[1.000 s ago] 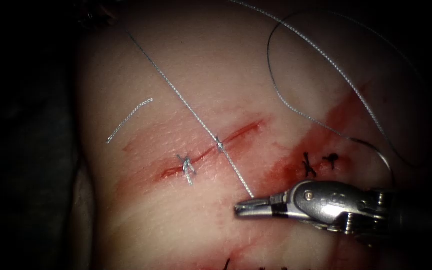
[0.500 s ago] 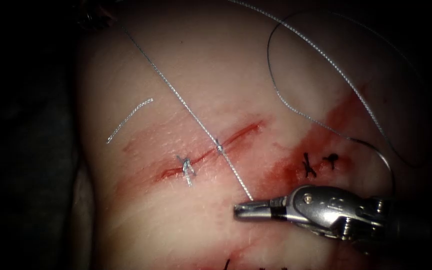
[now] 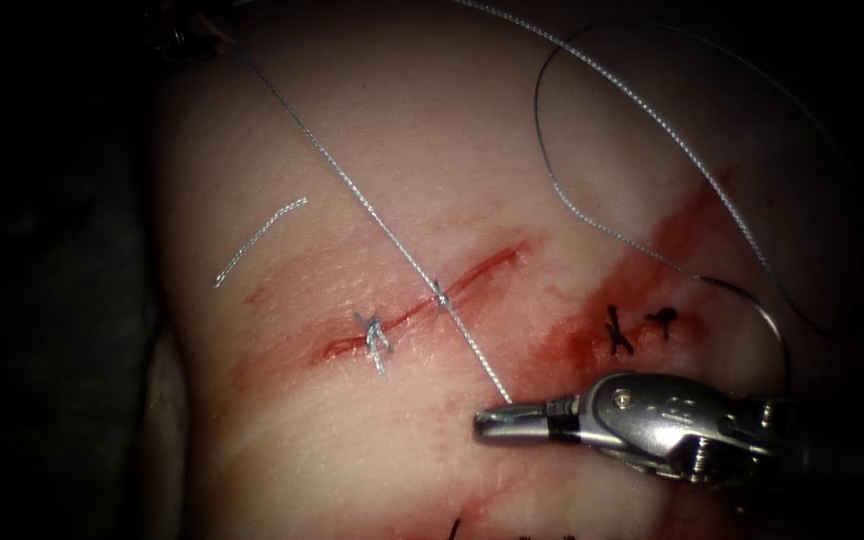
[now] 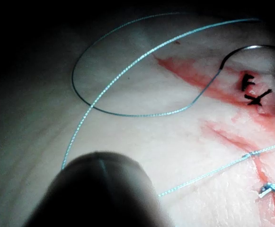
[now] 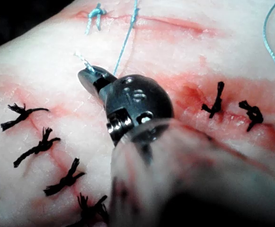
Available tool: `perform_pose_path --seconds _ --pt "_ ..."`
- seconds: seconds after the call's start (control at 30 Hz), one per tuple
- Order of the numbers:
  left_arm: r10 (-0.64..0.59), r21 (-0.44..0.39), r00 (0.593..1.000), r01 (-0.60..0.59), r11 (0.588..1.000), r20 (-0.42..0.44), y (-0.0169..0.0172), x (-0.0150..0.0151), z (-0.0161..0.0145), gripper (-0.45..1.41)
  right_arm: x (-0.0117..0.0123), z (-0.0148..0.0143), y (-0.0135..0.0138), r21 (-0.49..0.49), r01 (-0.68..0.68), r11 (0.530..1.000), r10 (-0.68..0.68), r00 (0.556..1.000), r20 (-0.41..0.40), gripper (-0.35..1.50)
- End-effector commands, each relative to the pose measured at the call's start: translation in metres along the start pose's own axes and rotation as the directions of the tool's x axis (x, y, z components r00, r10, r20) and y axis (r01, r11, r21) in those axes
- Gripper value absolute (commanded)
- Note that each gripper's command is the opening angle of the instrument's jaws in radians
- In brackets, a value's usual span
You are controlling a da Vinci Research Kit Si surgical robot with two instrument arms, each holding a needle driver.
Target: Wound Closure
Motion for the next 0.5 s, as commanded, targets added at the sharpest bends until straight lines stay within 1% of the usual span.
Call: perform_pose_path --seconds 0.03,0.27,0.5 --pt "-0.001 0.000 1.000 0.001 1.000 -0.001 0.0002 0.0005 0.0004 -0.45 -0.0002 0.0009 0.0001 0.006 -0.003 1.000 0.003 1.000 0.002 -0.35" --pt "-0.002 0.003 1.000 0.002 1.000 -0.001 0.0001 0.0003 0.0004 -0.45 -0.0006 0.0010 -0.0002 0.014 -0.016 1.000 0.015 1.000 0.011 -0.35" --pt "-0.004 0.003 1.000 0.004 1.000 0.002 0.0001 0.0003 0.0004 -0.45 -0.0005 0.0010 -0.0001 0.014 -0.017 1.000 0.017 1.000 0.010 -0.35"
